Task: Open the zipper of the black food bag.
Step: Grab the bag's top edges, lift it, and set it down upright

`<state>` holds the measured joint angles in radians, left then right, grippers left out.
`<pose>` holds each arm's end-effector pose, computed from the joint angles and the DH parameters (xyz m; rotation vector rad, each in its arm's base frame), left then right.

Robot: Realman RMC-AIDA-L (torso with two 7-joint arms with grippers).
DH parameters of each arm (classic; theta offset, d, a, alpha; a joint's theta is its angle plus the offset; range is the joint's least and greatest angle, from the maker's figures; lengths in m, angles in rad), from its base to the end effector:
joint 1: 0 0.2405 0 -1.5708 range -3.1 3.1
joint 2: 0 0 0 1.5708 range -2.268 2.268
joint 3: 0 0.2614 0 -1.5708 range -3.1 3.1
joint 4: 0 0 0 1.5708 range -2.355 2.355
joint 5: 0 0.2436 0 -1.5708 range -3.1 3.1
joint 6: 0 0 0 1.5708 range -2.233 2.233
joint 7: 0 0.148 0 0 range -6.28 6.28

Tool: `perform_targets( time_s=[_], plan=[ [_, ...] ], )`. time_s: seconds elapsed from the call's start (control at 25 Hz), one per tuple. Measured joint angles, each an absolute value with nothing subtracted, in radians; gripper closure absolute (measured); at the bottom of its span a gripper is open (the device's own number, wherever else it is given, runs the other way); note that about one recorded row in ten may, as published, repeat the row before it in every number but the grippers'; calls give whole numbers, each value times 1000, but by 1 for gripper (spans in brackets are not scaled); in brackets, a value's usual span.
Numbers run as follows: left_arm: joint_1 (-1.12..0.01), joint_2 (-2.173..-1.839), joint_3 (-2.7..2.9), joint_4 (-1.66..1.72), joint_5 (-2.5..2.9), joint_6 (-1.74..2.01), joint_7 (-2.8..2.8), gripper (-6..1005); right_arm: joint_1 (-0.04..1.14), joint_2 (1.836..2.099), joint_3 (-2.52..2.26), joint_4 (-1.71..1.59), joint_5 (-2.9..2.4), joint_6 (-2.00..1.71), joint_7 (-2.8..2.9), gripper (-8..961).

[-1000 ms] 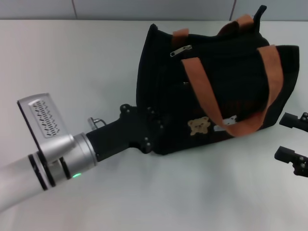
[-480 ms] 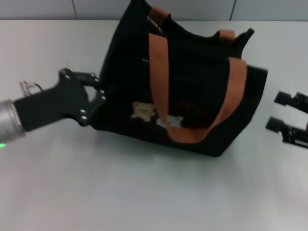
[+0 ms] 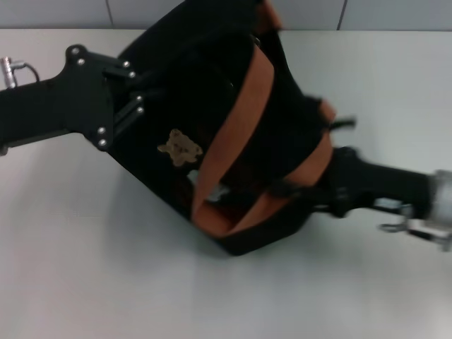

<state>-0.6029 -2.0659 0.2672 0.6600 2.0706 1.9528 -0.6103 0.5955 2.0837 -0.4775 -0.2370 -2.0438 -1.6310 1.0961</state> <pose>-0.2627 0.3423 0.0523 -2.4632 0.4846 -0.9112 0.2734 0.3206 -0.0681 -2.7261 0.6546 1.0823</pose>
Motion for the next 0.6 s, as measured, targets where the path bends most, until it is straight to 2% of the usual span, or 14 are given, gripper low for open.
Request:
perform_targets(
  time_s=[0.24,0.4,0.6],
  plan=[
    [-603,-2070,434,662,1950,1945,-606,921,702,2088,-497,-28,-2047,-1477,1005,185],
    [-593,-2069,465,656,1931,1930,-585,921,660,2082,-488,-54,-2043,-1503,1017,187],
    [-577,-2069,501,648,1931,1887,-563,920,546,2081,-485,-185,-2041,-1634,1069,189]
  ],
)
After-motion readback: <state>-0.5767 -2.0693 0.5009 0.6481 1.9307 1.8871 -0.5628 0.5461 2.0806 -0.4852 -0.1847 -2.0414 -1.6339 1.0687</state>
